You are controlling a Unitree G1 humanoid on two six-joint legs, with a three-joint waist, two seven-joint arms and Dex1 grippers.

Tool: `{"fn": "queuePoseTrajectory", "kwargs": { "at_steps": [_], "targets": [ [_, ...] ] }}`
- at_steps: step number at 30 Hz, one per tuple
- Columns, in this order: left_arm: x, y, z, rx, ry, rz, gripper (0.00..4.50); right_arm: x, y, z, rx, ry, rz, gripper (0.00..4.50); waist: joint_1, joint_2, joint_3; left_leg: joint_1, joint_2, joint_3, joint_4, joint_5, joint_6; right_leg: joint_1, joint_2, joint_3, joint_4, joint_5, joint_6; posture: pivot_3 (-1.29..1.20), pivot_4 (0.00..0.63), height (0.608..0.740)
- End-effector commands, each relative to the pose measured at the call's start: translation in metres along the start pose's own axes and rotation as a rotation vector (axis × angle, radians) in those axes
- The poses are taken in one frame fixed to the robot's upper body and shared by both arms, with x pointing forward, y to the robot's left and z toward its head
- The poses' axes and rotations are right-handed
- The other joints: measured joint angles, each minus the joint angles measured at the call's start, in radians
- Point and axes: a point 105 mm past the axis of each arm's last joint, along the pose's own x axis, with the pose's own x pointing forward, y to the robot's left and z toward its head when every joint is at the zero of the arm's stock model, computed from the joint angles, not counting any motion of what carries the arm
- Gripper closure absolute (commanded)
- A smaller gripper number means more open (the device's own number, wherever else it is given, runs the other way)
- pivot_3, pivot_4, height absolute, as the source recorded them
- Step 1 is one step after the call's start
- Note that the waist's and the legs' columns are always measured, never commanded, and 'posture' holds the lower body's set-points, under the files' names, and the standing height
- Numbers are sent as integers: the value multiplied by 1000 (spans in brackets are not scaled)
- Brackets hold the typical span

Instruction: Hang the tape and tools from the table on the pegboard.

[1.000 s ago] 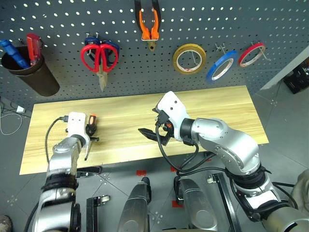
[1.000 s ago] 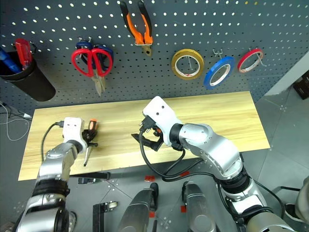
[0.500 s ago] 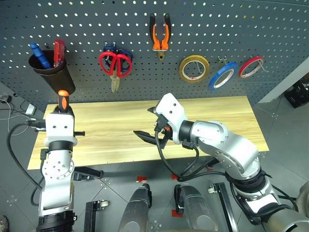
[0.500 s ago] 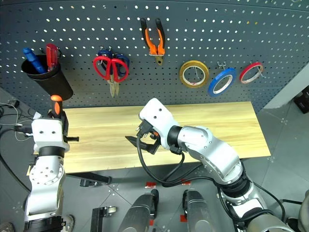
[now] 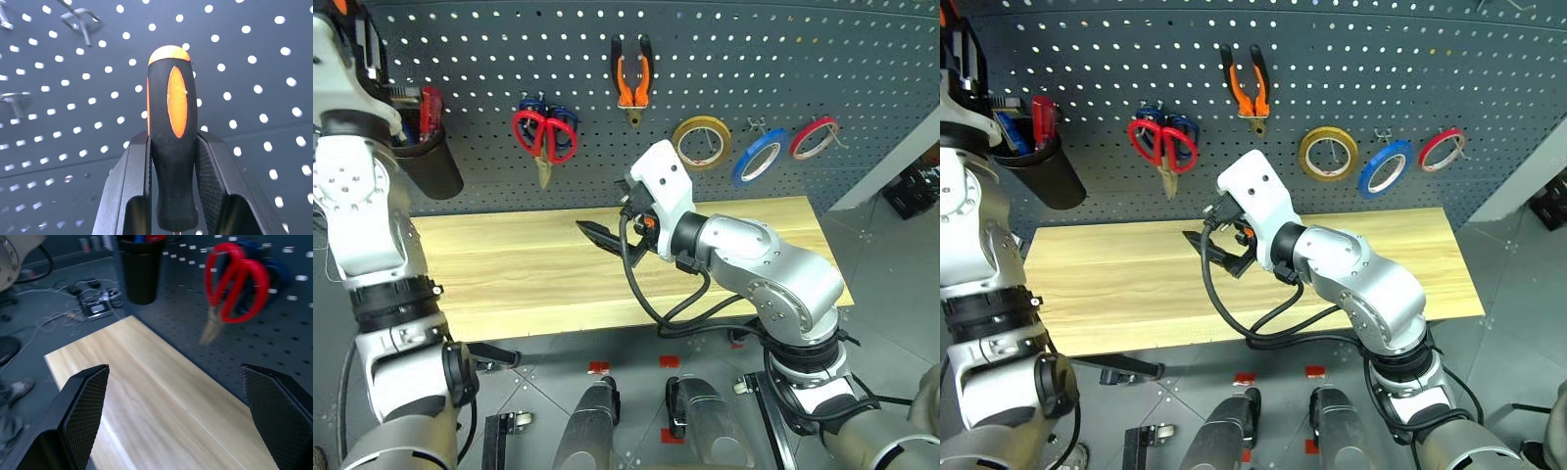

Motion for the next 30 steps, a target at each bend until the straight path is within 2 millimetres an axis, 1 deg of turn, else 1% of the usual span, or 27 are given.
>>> {"fn": "queuePoseTrajectory", "kwargs": {
  "at_steps": [1,4,8,10,12,15,18,21,22,25,26,28,29,30],
  "targets": [
    [12,15,16,21,-86,34,3613,-2,3,11,-20,-43,1,0,-3,0,0,0,0,0,0,0,0,0,0,0,0,0,0,-113,211,740],
    [11,22,9,47,-76,49,3613,-2,4,11,-26,-39,-1,0,-5,0,0,0,0,1,0,0,0,-1,1,1,1,0,0,-118,211,740],
    [1,30,-5,85,-44,68,3613,-2,4,10,-31,-37,0,0,-6,0,-1,0,0,1,1,0,0,-1,0,1,1,0,0,-110,205,740],
    [-13,34,-25,116,7,86,3613,-1,4,12,-34,-44,6,0,-6,1,-2,0,0,1,1,0,0,-1,0,1,1,0,0,-110,205,740],
    [-22,34,-39,112,45,86,2886,-1,5,14,-34,-59,16,0,-7,1,-4,0,0,1,0,0,0,0,0,2,1,0,0,-95,201,740],
    [-27,29,-49,100,65,77,2095,0,9,21,-32,-96,38,0,-3,0,-4,0,0,0,1,0,0,-1,0,1,2,0,0,-94,199,740],
    [-27,23,-49,95,53,70,1199,-1,11,32,-16,-158,54,0,0,0,-6,0,0,0,1,0,0,0,0,1,2,1,-1,-94,199,740],
    [-27,23,-44,83,26,82,285,-3,12,43,-21,-219,63,0,-1,0,-13,0,0,0,1,0,0,0,0,1,2,1,-1,-93,190,740],
    [-27,25,-42,79,19,89,42,-3,13,45,-19,-232,69,0,-1,0,-16,0,0,0,1,0,0,0,0,1,2,1,-1,-91,189,740],
    [-30,26,-37,65,-1,99,42,-4,14,47,-27,-248,81,0,-1,0,-27,0,0,1,1,0,0,0,0,1,2,1,-1,-86,180,740],
    [-31,20,-32,66,-20,68,42,-5,14,47,-32,-253,82,0,-1,0,-29,1,0,1,1,0,0,0,0,1,2,1,-1,-84,178,740],
    [-36,-2,-21,85,-57,-39,42,-7,12,46,-36,-262,75,0,-1,0,-34,1,0,1,1,0,0,0,0,1,2,1,-1,-74,172,740],
    [-41,-15,-19,78,-61,-101,42,-9,10,45,-36,-263,70,0,-1,0,-38,1,0,1,1,0,0,0,0,1,2,1,-1,-59,165,740],
    [-48,-26,-21,50,-42,-147,42,-12,7,40,-36,-258,63,0,0,1,-46,1,0,1,1,0,0,0,0,1,2,1,-1,-52,161,740]
  ]
}}
